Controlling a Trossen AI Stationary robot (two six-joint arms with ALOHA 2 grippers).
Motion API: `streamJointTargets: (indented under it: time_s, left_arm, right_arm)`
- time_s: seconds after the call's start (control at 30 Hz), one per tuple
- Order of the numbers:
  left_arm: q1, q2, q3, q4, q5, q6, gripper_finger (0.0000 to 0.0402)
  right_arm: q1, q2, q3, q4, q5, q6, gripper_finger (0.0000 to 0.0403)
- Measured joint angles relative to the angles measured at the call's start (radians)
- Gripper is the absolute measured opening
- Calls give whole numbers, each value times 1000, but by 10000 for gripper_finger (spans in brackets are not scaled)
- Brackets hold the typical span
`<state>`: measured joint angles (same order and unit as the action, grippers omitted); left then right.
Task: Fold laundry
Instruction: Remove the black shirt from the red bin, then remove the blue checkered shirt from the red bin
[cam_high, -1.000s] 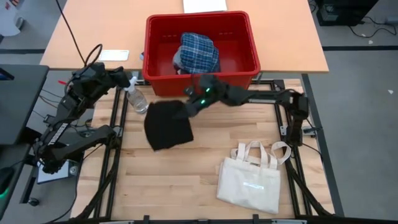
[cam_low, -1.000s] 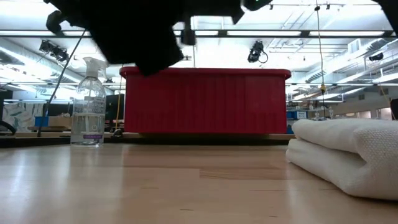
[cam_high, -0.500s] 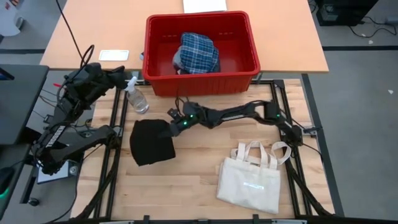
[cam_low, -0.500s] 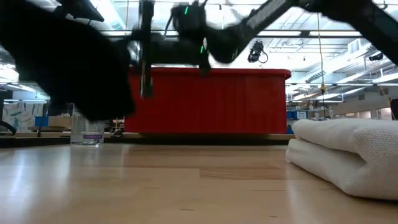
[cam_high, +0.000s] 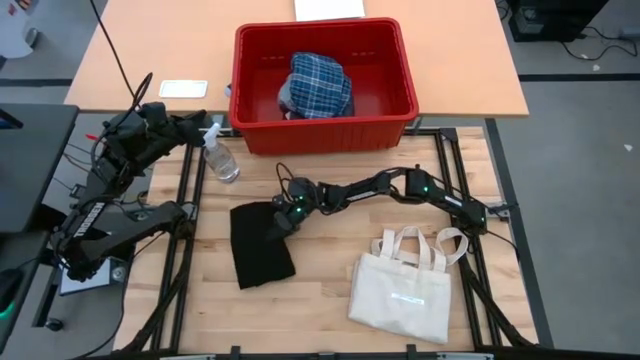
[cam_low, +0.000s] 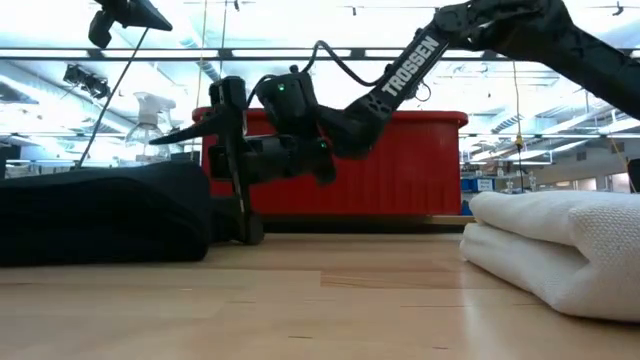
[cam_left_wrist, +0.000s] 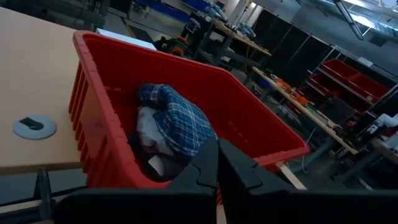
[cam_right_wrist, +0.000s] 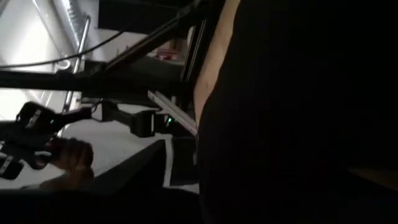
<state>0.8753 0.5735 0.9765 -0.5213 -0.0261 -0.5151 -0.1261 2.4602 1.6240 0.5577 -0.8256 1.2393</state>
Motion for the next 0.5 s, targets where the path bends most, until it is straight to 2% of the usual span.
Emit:
streamJointTargets:
  time_s: [0.17, 0.5]
  left_arm:
    - [0, 0, 0, 0, 3, 2, 9]
    - [0, 0, 0, 0, 3, 12, 9]
  right_arm:
    - [-2, -73, -1, -187, 104, -19, 325]
    - [-4, -239, -1, -831, 302, -265, 322]
